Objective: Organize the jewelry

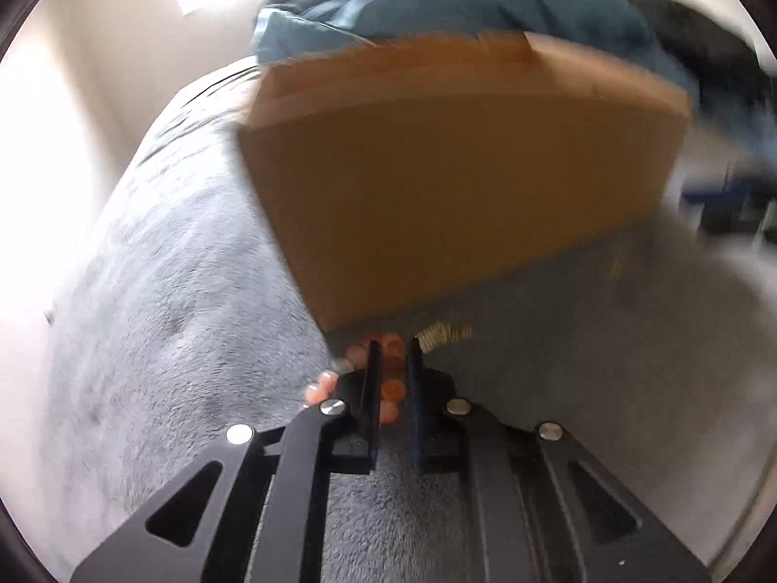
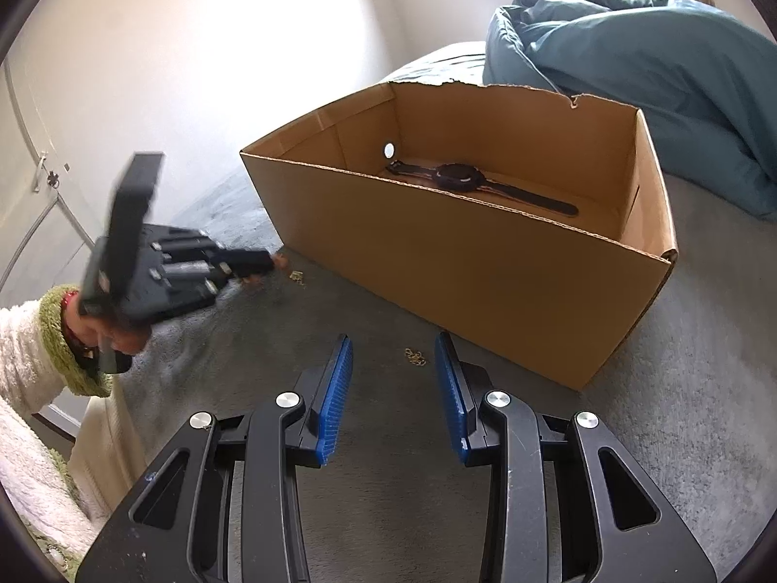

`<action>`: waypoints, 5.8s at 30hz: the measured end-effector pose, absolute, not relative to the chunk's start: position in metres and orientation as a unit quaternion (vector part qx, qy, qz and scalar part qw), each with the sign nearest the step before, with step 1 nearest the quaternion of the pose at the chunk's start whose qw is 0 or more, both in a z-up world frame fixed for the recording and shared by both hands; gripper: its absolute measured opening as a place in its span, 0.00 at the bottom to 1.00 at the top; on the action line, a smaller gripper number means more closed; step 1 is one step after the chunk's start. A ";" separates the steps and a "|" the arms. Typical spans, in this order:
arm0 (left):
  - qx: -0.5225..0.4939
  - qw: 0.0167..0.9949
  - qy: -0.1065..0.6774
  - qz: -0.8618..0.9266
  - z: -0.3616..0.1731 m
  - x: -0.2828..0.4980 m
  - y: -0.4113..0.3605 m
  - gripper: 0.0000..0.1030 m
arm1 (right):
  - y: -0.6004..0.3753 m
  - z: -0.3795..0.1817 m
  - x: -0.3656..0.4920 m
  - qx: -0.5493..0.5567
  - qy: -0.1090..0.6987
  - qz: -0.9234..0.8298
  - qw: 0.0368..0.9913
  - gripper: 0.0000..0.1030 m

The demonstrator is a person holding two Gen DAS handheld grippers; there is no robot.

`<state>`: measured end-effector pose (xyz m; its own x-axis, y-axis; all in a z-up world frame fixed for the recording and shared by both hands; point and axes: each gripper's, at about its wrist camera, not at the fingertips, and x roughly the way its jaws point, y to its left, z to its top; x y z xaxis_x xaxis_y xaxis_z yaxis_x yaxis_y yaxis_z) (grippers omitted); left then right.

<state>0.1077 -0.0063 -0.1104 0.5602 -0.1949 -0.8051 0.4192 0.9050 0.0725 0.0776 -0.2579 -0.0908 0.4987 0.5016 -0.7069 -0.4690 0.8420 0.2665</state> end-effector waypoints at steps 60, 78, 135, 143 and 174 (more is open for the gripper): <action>0.129 0.871 0.437 -0.184 -0.135 0.111 0.016 0.09 | -0.235 -0.122 0.098 -0.059 0.430 0.318 0.843 0.24; 0.129 0.873 0.433 -0.184 -0.135 0.104 0.017 0.09 | -0.221 -0.130 0.103 -0.092 0.429 0.324 0.838 0.24; 0.129 0.890 0.388 -0.202 -0.096 0.085 0.006 0.09 | -0.223 -0.092 0.067 -0.129 0.395 0.293 0.861 0.01; 0.136 0.901 0.351 -0.218 -0.059 0.058 -0.003 0.09 | -0.232 -0.056 0.047 -0.122 0.362 0.283 0.880 0.01; 0.116 0.883 0.365 -0.272 -0.050 0.186 -0.101 0.09 | -0.261 -0.047 0.154 -0.062 0.365 0.241 0.897 0.03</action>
<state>0.1858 -0.1009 -0.0501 0.5855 -0.3958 -0.7074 0.5649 0.8251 0.0059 0.1538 -0.2607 -0.0472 0.6176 0.3879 -0.6842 -0.4782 0.8759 0.0649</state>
